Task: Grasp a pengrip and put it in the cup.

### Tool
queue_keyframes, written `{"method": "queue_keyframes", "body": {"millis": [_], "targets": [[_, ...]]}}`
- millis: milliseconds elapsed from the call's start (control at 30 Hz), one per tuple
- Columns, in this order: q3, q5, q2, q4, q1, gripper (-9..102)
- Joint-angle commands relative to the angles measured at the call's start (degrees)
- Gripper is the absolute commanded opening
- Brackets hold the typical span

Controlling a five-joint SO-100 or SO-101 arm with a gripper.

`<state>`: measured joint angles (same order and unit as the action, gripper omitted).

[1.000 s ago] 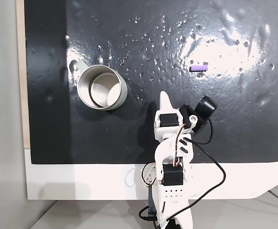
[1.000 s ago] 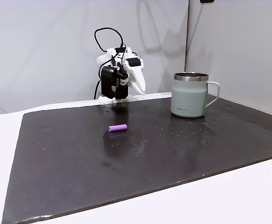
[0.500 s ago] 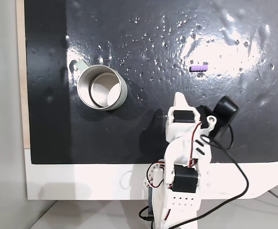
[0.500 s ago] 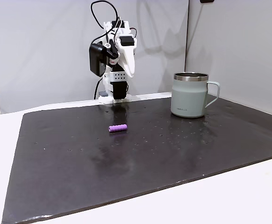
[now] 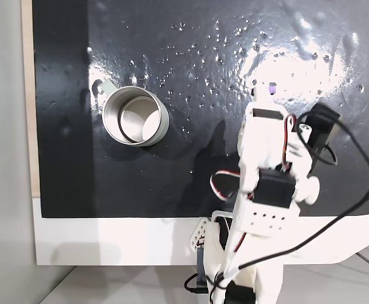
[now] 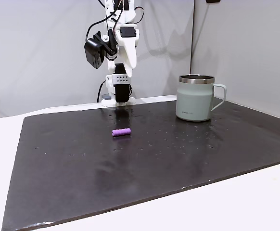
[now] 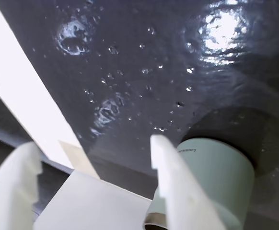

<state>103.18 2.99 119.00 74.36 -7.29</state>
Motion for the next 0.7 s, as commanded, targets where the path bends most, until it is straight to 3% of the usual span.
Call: {"method": "queue_keyframes", "body": {"millis": [0, 667], "targets": [[-8.96, 1.85, -5.89, 2.29, -0.97, 27], [-31.38, 19.16, -42.28, 10.28, -9.49, 28]]}}
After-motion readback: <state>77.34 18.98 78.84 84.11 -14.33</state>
